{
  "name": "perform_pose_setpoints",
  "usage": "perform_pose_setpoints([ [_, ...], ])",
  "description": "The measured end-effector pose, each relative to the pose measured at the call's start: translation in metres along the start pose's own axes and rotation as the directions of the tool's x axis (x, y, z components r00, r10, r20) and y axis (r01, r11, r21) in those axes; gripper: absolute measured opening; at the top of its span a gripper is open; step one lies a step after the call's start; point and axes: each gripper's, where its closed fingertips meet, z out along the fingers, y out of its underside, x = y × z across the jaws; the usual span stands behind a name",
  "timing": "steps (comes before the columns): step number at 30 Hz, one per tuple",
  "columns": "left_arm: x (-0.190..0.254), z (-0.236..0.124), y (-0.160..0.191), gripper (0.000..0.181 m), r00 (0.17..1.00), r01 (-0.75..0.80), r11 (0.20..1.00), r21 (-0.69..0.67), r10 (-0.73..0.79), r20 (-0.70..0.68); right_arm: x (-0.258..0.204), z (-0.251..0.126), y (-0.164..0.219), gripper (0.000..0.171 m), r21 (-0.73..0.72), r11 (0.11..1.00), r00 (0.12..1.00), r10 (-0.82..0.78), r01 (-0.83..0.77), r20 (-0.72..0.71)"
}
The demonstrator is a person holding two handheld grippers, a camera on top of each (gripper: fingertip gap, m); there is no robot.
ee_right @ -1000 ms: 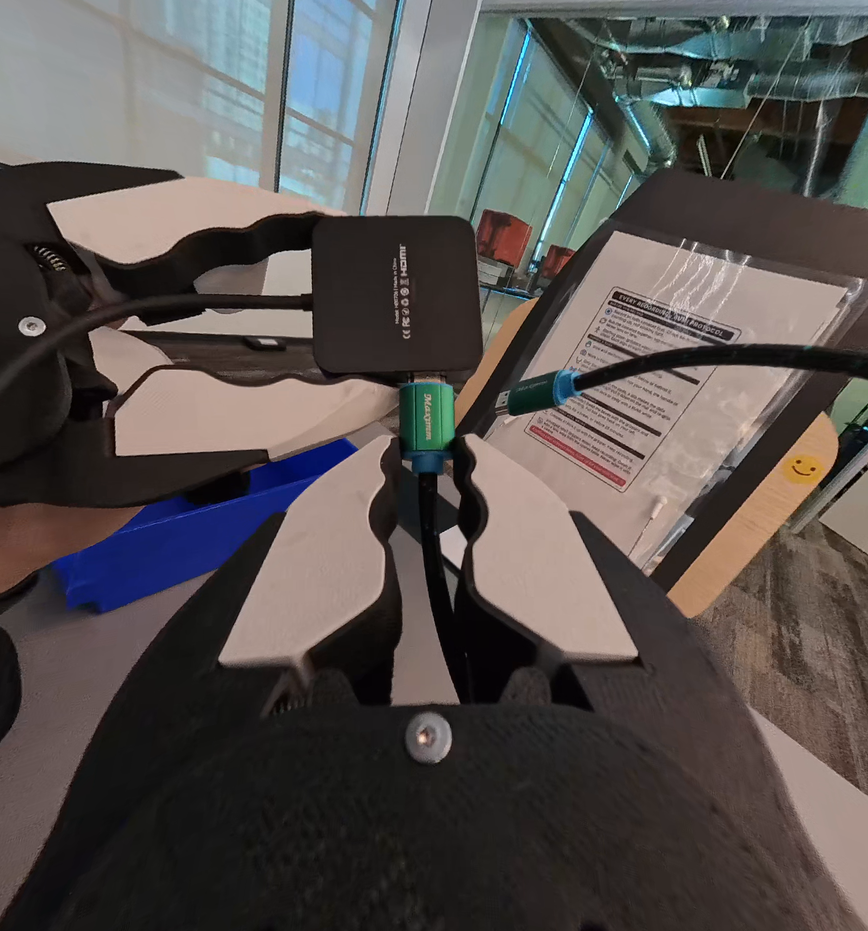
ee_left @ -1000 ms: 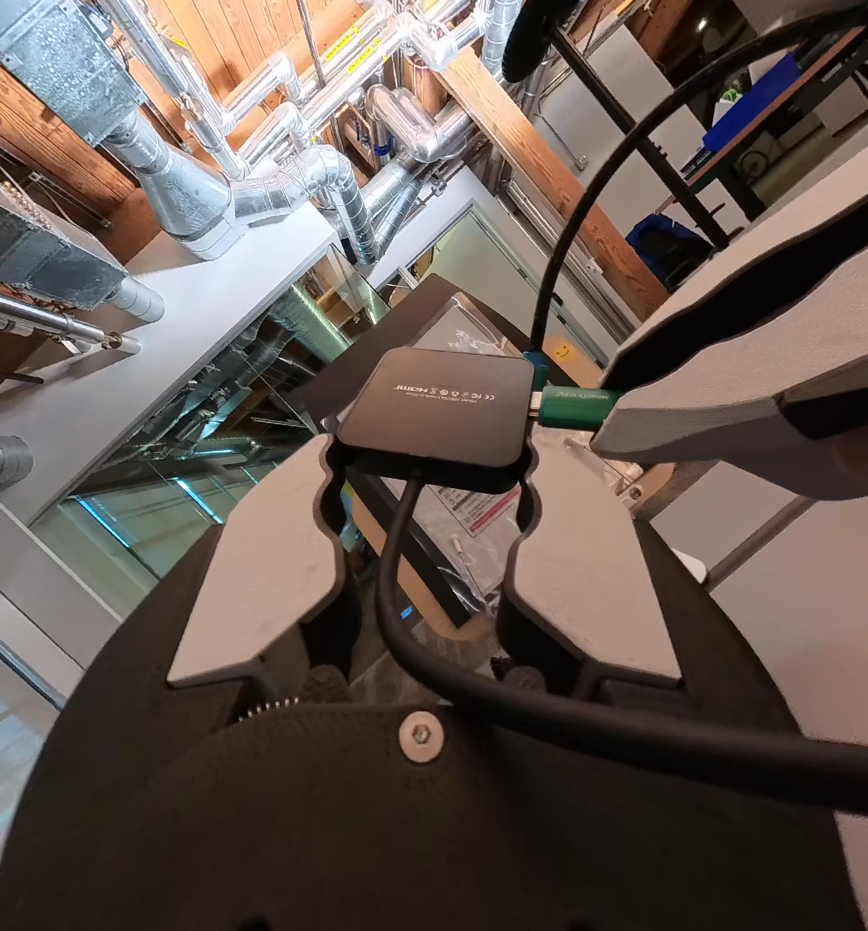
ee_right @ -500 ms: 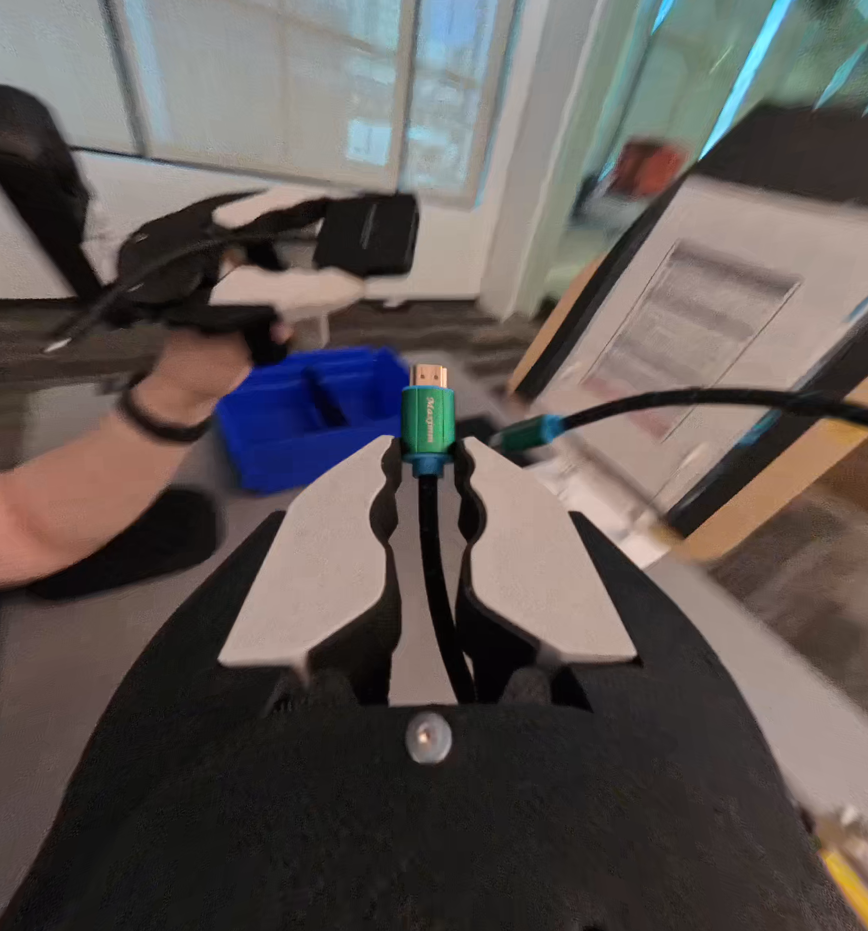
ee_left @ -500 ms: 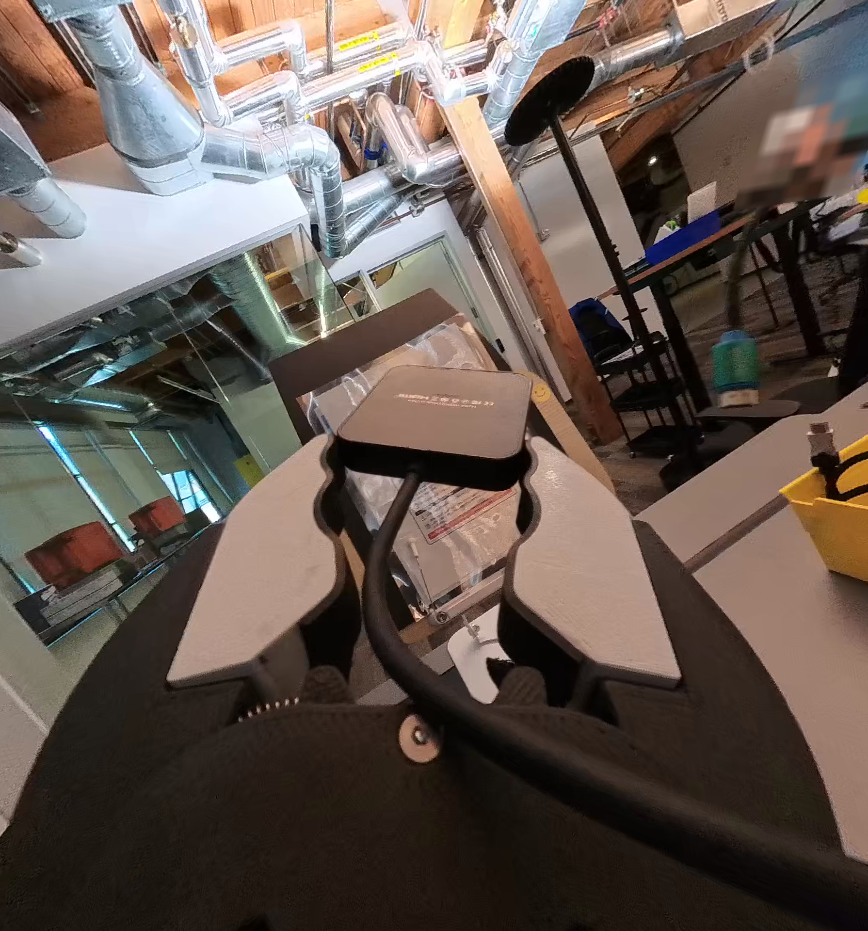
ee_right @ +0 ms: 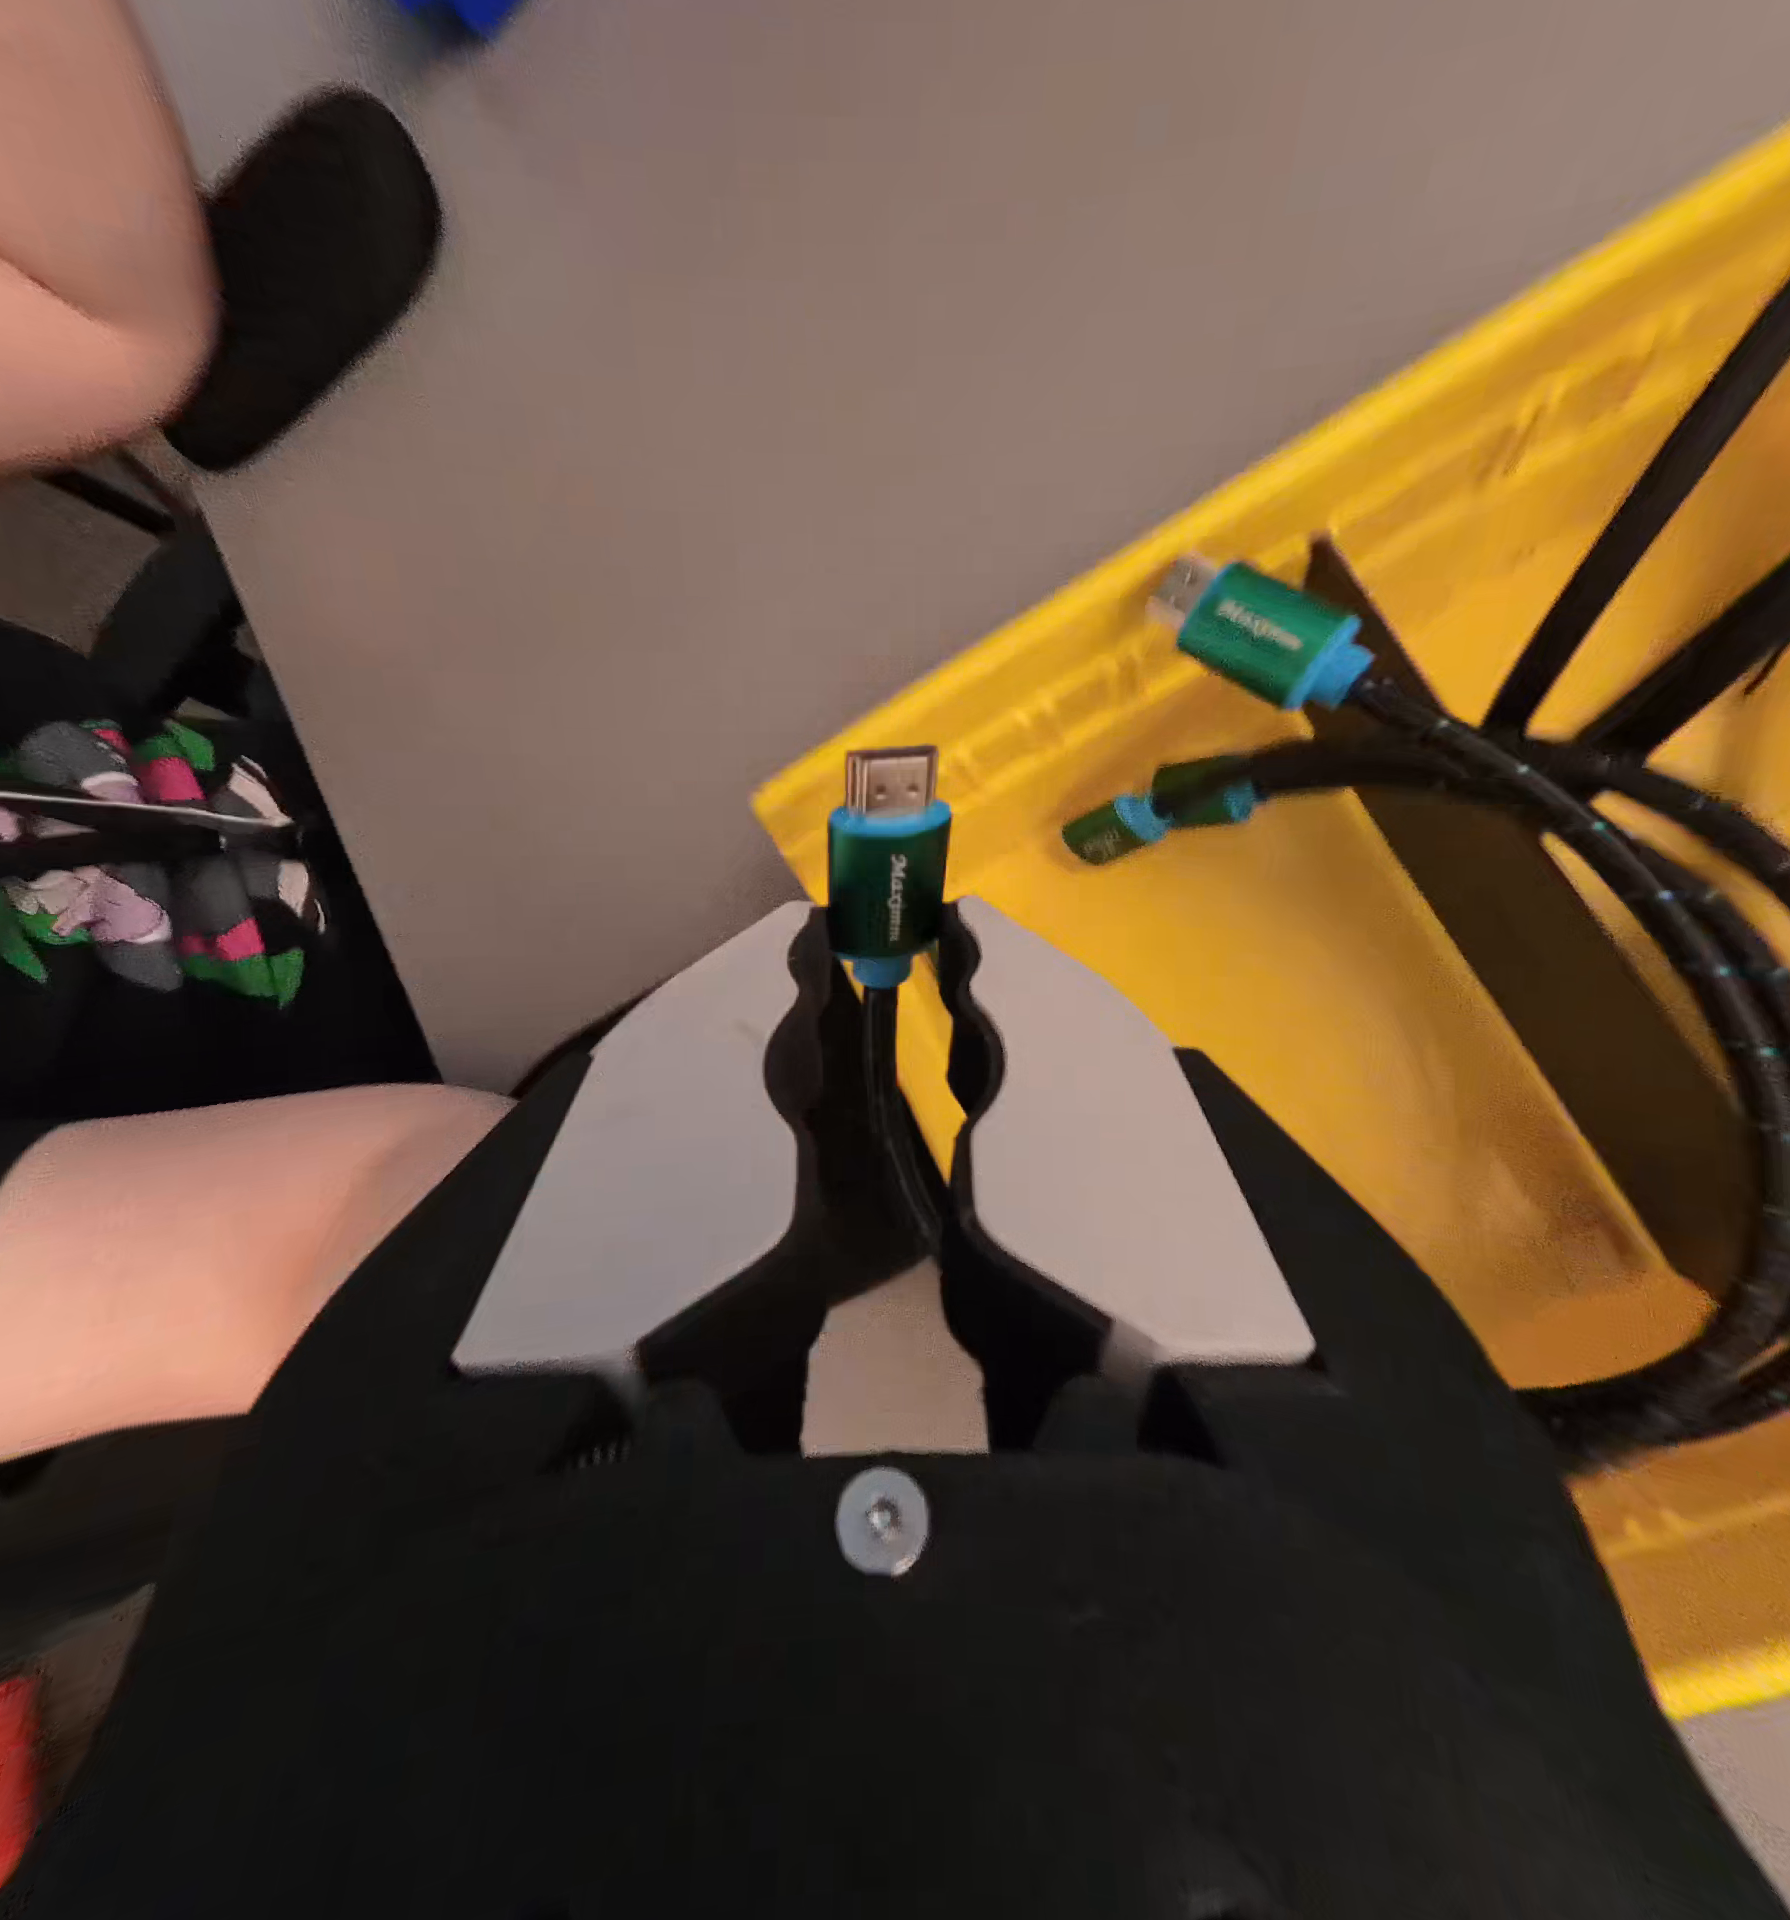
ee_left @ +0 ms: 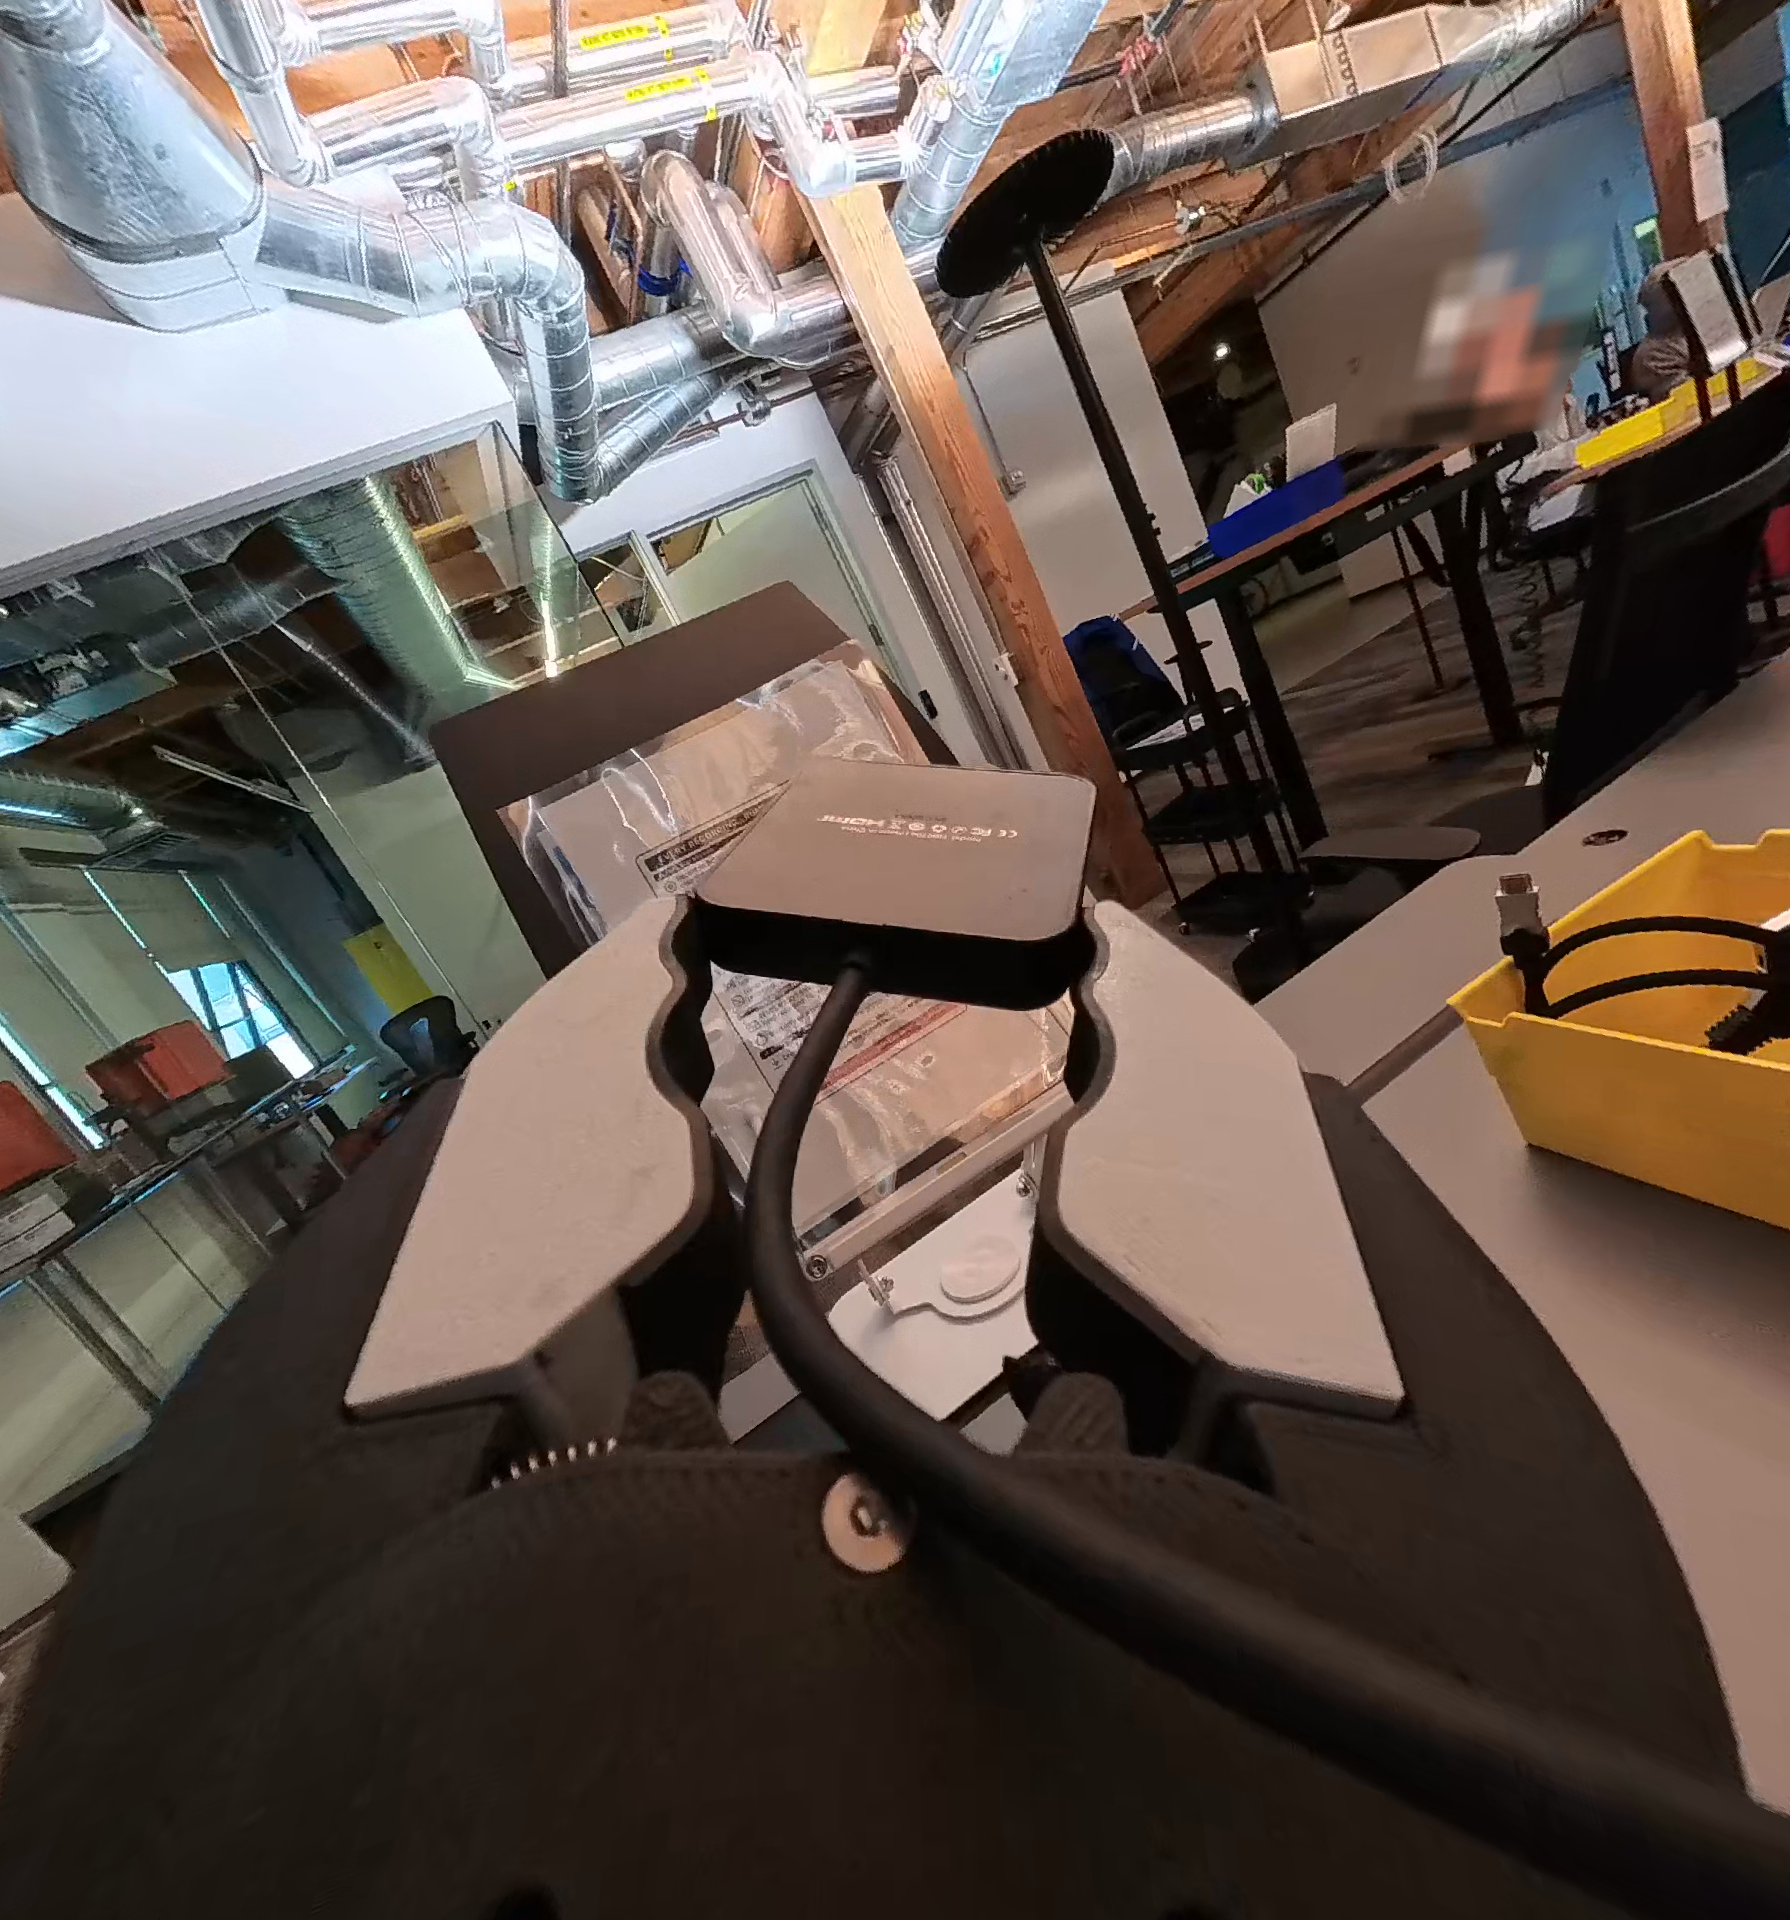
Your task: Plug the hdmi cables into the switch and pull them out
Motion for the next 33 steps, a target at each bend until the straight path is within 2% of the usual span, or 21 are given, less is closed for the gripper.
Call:
perform_pose_setpoints([
  [3, 0.002, 0.001, 0.001, 0.066, 1.000, -0.014, 1.000, -0.005, 0.014, 0.001, 0.021, 0.019, 0.013, 0.022, -0.071, 0.989, 0.989, 0.133, -0.128, 0.058],
  [5, 0.003, 0.001, 0.001, 0.066, 1.000, -0.019, 1.000, -0.008, 0.019, 0.002, 0.029, 0.027, 0.015, 0.022, -0.093, 0.984, 0.983, 0.162, -0.154, 0.084],
  [9, 0.002, -0.001, -0.002, 0.066, 1.000, -0.013, 1.000, 0.001, 0.013, 0.003, 0.055, 0.025, 0.014, 0.022, -0.090, 0.989, 0.992, 0.111, -0.116, -0.058],
  [12, 0.001, -0.002, -0.004, 0.066, 1.000, -0.010, 1.000, 0.008, 0.010, 0.004, 0.057, 0.024, 0.008, 0.022, -0.122, 0.991, 0.988, -0.072, 0.055, -0.138],
  [14, 0.001, -0.003, -0.005, 0.066, 1.000, -0.012, 1.000, 0.012, 0.011, 0.005, 0.056, 0.020, -0.006, 0.022, -0.112, 0.972, 0.951, -0.228, 0.208, -0.211],
  [16, 0.001, -0.004, -0.006, 0.066, 1.000, -0.013, 1.000, 0.014, 0.013, 0.007, 0.050, 0.022, -0.012, 0.022, -0.100, 0.952, 0.931, -0.305, 0.291, -0.199],
  [17, 0.001, -0.004, -0.006, 0.066, 1.000, -0.012, 1.000, 0.015, 0.012, 0.007, 0.050, 0.026, -0.009, 0.022, -0.104, 0.960, 0.945, -0.276, 0.261, -0.175],
  [19, 0.001, -0.004, -0.006, 0.066, 1.000, -0.006, 1.000, 0.017, 0.006, 0.004, 0.051, 0.036, 0.009, 0.021, -0.150, 0.985, 0.991, -0.102, 0.089, -0.083],
  [21, 0.001, -0.004, -0.006, 0.066, 1.000, -0.004, 1.000, 0.013, 0.004, 0.004, 0.050, 0.045, 0.019, 0.021, -0.168, 0.985, 1.000, 0.028, -0.029, -0.004],
  [26, 0.002, -0.004, -0.006, 0.066, 1.000, 0.001, 1.000, 0.012, -0.001, -0.005, 0.042, 0.035, 0.002, 0.025, -0.045, 0.993, 0.990, 0.112, -0.109, 0.083],
  [28, 0.004, -0.003, -0.005, 0.066, 1.000, 0.008, 1.000, 0.011, -0.008, -0.021, 0.035, 0.021, -0.015, 0.031, 0.046, 0.997, 0.997, 0.054, -0.057, 0.055],
  [30, 0.011, -0.001, -0.003, 0.066, 0.998, 0.017, 1.000, 0.006, -0.017, -0.060, 0.032, 0.005, -0.033, 0.032, 0.113, 0.992, 0.998, -0.046, 0.052, -0.053],
  [32, 0.025, 0.001, -0.001, 0.066, 0.989, 0.039, 0.999, -0.003, -0.039, -0.144, 0.027, -0.009, -0.064, 0.034, 0.167, 0.950, 0.947, -0.224, 0.265, -0.232],
  [33, 0.035, 0.003, 0.000, 0.066, 0.977, 0.066, 0.998, -0.010, -0.066, -0.202, 0.021, -0.014, -0.086, 0.038, 0.177, 0.905, 0.890, -0.316, 0.386, -0.329],
])
